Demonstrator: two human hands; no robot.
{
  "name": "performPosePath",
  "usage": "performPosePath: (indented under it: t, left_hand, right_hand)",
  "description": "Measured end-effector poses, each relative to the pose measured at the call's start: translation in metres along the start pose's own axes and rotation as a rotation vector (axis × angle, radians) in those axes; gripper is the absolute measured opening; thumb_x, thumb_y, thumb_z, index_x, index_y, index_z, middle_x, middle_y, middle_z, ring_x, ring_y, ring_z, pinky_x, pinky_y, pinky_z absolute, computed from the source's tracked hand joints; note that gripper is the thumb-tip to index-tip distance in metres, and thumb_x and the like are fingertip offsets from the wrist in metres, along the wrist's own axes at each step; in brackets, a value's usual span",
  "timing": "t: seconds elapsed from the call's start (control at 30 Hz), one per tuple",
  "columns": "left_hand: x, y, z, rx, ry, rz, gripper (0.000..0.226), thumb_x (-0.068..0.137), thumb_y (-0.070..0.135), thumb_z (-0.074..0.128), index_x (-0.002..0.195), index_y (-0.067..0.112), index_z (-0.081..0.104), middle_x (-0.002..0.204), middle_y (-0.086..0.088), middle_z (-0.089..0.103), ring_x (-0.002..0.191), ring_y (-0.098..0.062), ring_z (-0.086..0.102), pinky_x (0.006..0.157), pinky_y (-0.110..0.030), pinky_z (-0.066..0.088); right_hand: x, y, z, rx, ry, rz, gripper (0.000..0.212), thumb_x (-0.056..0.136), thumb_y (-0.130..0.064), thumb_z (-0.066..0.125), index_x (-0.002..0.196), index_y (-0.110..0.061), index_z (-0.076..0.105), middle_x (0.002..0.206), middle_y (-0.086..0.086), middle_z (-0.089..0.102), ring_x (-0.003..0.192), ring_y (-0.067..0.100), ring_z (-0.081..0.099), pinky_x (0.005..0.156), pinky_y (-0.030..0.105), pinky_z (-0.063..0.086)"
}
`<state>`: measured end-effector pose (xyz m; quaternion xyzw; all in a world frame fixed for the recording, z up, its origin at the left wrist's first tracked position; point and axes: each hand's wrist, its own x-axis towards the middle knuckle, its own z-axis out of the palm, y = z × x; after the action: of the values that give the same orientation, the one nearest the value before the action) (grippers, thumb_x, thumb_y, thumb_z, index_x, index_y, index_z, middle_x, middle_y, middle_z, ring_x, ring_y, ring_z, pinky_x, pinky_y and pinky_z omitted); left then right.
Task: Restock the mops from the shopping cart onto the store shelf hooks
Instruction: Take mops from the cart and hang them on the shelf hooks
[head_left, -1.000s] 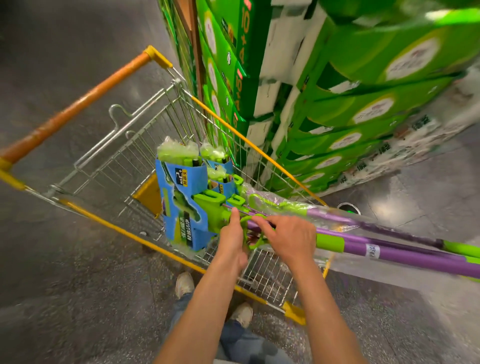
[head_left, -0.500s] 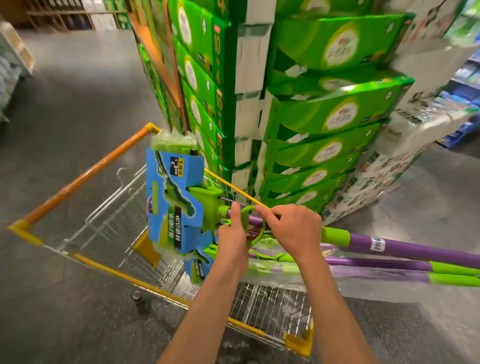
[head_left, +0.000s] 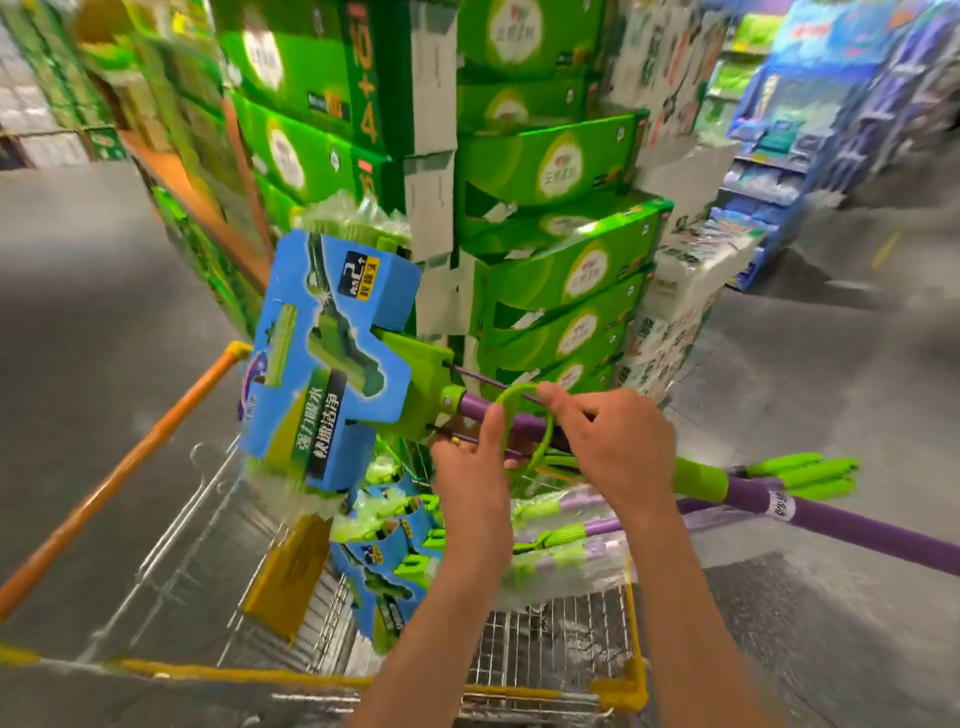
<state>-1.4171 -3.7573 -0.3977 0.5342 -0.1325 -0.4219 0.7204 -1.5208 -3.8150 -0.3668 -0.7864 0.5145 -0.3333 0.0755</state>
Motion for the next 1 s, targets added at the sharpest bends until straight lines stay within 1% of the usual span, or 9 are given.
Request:
performPosePath:
  t: [0.13, 0.23, 0.3, 0.4, 0.5, 0.63, 0.7, 0.87, 1.0]
  left_hand:
    - [-0.012, 0.008, -0.010, -0.061, -0.093, 0.008, 0.039, 0.091, 0.035, 0.065, 0.112, 0.008, 0.047, 0.069, 0.011, 0.059, 0.064, -0.001, 0.062, 0.078, -0.042, 0.055]
    - [-0.027, 0.010, -0.020, -0.057, -0.188, 0.031, 0.052, 0.081, 0.041, 0.067, 0.117, 0.009, 0.046, 0.074, 0.007, 0.052, 0.058, -0.002, 0.052, 0.064, -0.027, 0.049]
    - [-0.037, 0.009, -0.026, -0.098, -0.260, 0.052, 0.054, 0.081, 0.036, 0.068, 0.122, 0.009, 0.046, 0.084, 0.002, 0.060, 0.069, -0.007, 0.060, 0.064, -0.021, 0.051]
    - [-0.054, 0.003, -0.035, -0.080, -0.382, 0.075, 0.061, 0.080, 0.035, 0.071, 0.131, 0.013, 0.047, 0.107, -0.007, 0.069, 0.093, -0.015, 0.069, 0.079, -0.024, 0.056]
    - [-0.074, -0.004, -0.042, -0.084, -0.481, 0.060, 0.048, 0.087, 0.024, 0.068, 0.130, 0.017, 0.048, 0.113, -0.005, 0.070, 0.101, -0.015, 0.070, 0.084, -0.025, 0.056]
    - [-0.102, -0.009, -0.046, -0.080, -0.630, 0.022, 0.064, 0.087, 0.025, 0.068, 0.142, 0.010, 0.041, 0.130, -0.017, 0.063, 0.115, -0.030, 0.065, 0.091, -0.032, 0.057]
    - [-0.122, -0.012, -0.046, -0.065, -0.695, 0.005, 0.065, 0.090, 0.025, 0.072, 0.144, 0.009, 0.039, 0.131, -0.018, 0.062, 0.117, -0.031, 0.064, 0.091, -0.032, 0.056]
    - [-0.180, -0.014, -0.049, -0.088, -0.857, -0.062, 0.060, 0.093, 0.006, 0.063, 0.146, 0.009, 0.036, 0.115, 0.003, 0.072, 0.098, -0.007, 0.070, 0.078, -0.021, 0.055]
    - [-0.235, -0.019, -0.061, -0.068, -1.020, -0.134, 0.058, 0.094, -0.003, 0.060, 0.146, 0.011, 0.036, 0.116, -0.001, 0.069, 0.098, -0.007, 0.070, 0.078, -0.023, 0.056]
  right_hand:
    - [-0.022, -0.018, -0.009, 0.006, 0.071, 0.114, 0.080, 0.088, -0.077, 0.034, 0.049, -0.009, 0.047, 0.041, 0.001, 0.040, 0.041, 0.012, 0.039, 0.045, 0.031, 0.029]
    - [-0.046, -0.029, -0.018, 0.023, 0.128, 0.225, 0.075, 0.090, -0.073, 0.042, 0.042, -0.015, 0.035, 0.037, 0.000, 0.030, 0.041, 0.011, 0.034, 0.046, 0.033, 0.027]
    - [-0.064, -0.036, -0.025, 0.028, 0.160, 0.341, 0.076, 0.089, -0.072, 0.043, 0.043, -0.012, 0.038, 0.039, 0.000, 0.032, 0.047, 0.020, 0.038, 0.051, 0.038, 0.034]
    - [-0.093, -0.043, -0.033, 0.030, 0.206, 0.507, 0.069, 0.087, -0.066, 0.045, 0.052, -0.008, 0.054, 0.042, -0.004, 0.041, 0.050, 0.021, 0.044, 0.056, 0.035, 0.036]
    - [-0.125, -0.043, -0.041, 0.073, 0.308, 0.572, 0.065, 0.090, -0.059, 0.054, 0.040, -0.017, 0.046, 0.035, -0.004, 0.038, 0.042, 0.009, 0.032, 0.051, 0.036, 0.028]
    - [-0.164, -0.042, -0.059, 0.067, 0.428, 0.657, 0.068, 0.092, -0.049, 0.062, 0.041, -0.016, 0.033, 0.037, -0.003, 0.033, 0.044, 0.010, 0.025, 0.052, 0.036, 0.025]
    - [-0.186, -0.043, -0.073, 0.036, 0.488, 0.698, 0.068, 0.092, -0.050, 0.062, 0.042, -0.017, 0.029, 0.039, -0.001, 0.028, 0.045, 0.011, 0.023, 0.052, 0.036, 0.024]
    - [-0.247, -0.053, -0.108, 0.040, 0.636, 0.788, 0.067, 0.091, -0.049, 0.061, 0.042, -0.020, 0.027, 0.039, -0.006, 0.022, 0.041, 0.008, 0.023, 0.049, 0.031, 0.020]
    - [-0.310, -0.071, -0.136, 0.134, 0.777, 0.821, 0.063, 0.092, -0.048, 0.061, 0.042, -0.023, 0.031, 0.041, -0.009, 0.025, 0.043, 0.007, 0.024, 0.051, 0.030, 0.020]
